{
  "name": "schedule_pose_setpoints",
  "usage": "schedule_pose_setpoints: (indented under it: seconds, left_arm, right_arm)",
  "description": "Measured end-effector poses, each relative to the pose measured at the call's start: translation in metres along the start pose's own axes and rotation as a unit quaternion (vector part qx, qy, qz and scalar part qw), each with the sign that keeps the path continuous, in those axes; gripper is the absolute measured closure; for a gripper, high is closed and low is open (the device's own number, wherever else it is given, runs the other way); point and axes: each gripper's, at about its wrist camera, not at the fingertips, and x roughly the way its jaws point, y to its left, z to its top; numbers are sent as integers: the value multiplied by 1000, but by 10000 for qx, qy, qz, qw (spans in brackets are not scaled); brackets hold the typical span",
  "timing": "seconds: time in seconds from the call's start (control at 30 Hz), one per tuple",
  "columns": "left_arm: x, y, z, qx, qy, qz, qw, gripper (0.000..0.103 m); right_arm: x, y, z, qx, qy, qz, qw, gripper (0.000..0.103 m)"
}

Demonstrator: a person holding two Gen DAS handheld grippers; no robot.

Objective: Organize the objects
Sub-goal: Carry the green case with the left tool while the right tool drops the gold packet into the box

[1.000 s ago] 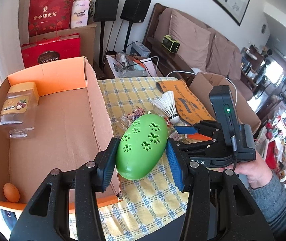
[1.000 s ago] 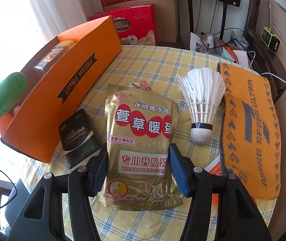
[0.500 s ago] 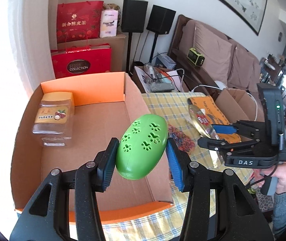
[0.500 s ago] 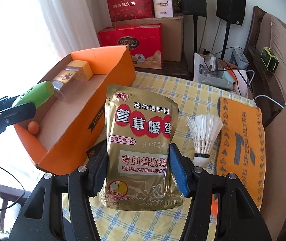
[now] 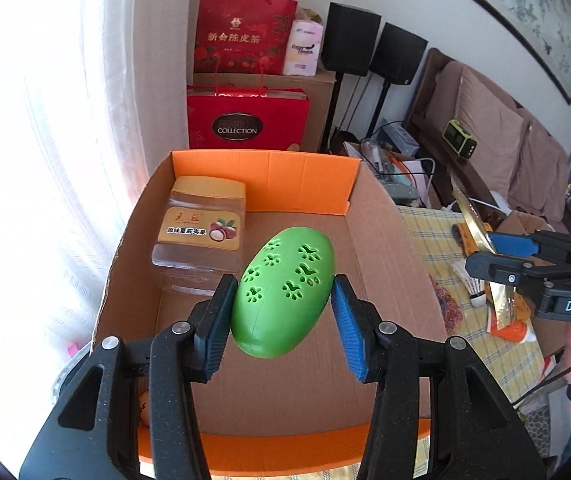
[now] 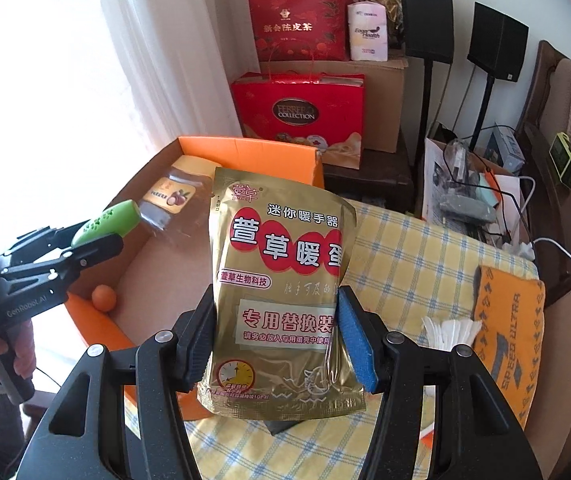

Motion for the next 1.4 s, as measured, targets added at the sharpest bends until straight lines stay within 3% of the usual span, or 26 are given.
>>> schedule_pose_setpoints:
  seconds: [0.3,0.63,0.9,1.07,1.4]
  left_arm:
    - [8,20,10,-133,15,177,9998,58]
    - [22,46,15,-400,103,316,9986,58]
    - [29,52,14,-437,173,341,9983,58]
    - [33,49,13,-397,248,348,9983,58]
    - [35,42,15,-326,301,352,9984,58]
  right_arm:
    - [42,24,46,24,216,215,9995,44]
    - [112,33,68,419,761,319,9957,44]
    - [161,32,80,652,1077,-262,9917,43]
    - [183,33,81,782,1318,-590,9864,37]
    - [162,45,94,676,1032,-973,9876,20]
